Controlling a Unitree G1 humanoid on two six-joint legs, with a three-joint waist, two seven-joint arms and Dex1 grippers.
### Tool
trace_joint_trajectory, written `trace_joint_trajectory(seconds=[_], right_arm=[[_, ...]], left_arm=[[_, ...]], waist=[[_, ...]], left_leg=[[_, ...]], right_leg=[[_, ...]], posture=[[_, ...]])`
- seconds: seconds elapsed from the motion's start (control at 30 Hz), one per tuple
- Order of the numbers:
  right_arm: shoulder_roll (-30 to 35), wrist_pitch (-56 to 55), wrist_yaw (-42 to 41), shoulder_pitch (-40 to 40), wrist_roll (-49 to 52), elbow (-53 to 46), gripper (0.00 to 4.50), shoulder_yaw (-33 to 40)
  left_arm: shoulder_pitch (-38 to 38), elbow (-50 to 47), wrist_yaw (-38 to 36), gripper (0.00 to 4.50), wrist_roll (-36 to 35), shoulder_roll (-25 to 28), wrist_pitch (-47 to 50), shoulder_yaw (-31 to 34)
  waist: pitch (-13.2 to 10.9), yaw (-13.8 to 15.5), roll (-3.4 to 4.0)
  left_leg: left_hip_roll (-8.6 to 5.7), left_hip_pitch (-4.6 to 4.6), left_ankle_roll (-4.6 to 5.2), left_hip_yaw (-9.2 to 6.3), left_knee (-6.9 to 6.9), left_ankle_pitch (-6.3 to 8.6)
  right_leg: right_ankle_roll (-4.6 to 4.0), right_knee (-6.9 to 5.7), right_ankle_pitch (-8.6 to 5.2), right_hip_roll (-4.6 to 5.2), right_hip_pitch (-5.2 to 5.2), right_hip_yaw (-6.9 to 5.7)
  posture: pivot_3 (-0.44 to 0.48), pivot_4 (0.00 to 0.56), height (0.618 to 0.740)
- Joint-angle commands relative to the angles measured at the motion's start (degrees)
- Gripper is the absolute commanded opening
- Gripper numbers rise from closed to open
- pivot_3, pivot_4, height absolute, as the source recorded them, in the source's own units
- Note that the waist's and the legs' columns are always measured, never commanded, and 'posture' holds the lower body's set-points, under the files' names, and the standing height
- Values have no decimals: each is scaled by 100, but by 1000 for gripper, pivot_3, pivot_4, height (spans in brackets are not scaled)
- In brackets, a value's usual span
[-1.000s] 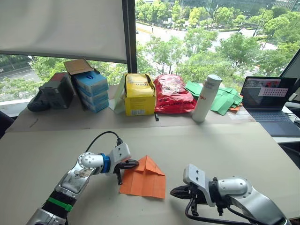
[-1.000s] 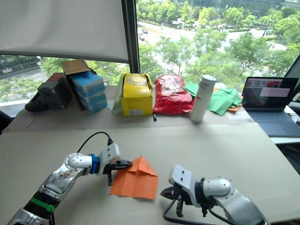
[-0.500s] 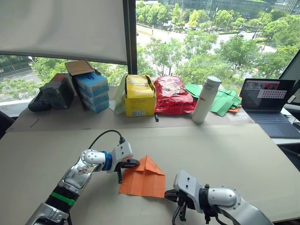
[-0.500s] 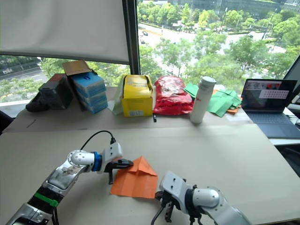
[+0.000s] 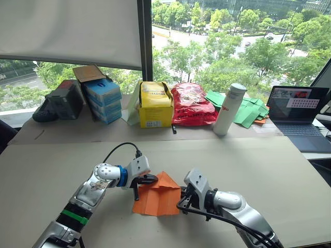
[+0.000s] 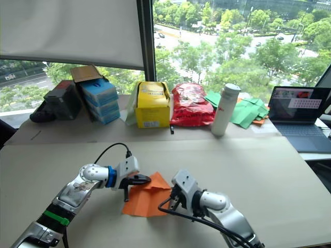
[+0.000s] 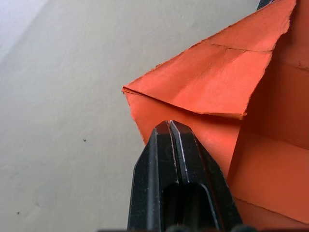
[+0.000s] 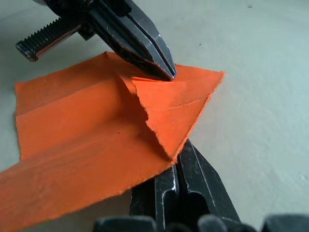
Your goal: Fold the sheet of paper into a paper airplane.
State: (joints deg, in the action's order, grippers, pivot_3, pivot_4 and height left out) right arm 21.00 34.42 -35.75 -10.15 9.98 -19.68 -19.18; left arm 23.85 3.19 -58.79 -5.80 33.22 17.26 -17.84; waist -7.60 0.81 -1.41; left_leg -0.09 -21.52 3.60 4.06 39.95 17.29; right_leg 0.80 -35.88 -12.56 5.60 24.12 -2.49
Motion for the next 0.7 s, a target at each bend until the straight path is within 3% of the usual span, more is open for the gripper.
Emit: trace_joint_trajectory(seconds=[0.03,0.4,0.7], right_arm=[[-83,-108,72,-162,-43,-31,0,2],[-204,144,-73,-511,126,-427,0,-243],[-454,44,-36,-757,2,-31,0,-462]], left_arm=[[-168,33,27,27,203,-31,194,-228],[-249,-400,-126,27,129,96,426,-261],[-328,-404,-122,27,134,-19,527,-429]], waist=[[-1,2,1],[-5,-27,7],[-5,-11,8]], left_leg=[[0,-2,0,0,0,0],[1,-14,0,0,2,0],[-1,-14,1,0,2,0]], right_leg=[[0,0,0,-1,1,-1],[1,1,0,-16,9,-4],[1,1,0,-16,7,-30]], posture=[[0,150,740],[0,150,740],[0,150,740]])
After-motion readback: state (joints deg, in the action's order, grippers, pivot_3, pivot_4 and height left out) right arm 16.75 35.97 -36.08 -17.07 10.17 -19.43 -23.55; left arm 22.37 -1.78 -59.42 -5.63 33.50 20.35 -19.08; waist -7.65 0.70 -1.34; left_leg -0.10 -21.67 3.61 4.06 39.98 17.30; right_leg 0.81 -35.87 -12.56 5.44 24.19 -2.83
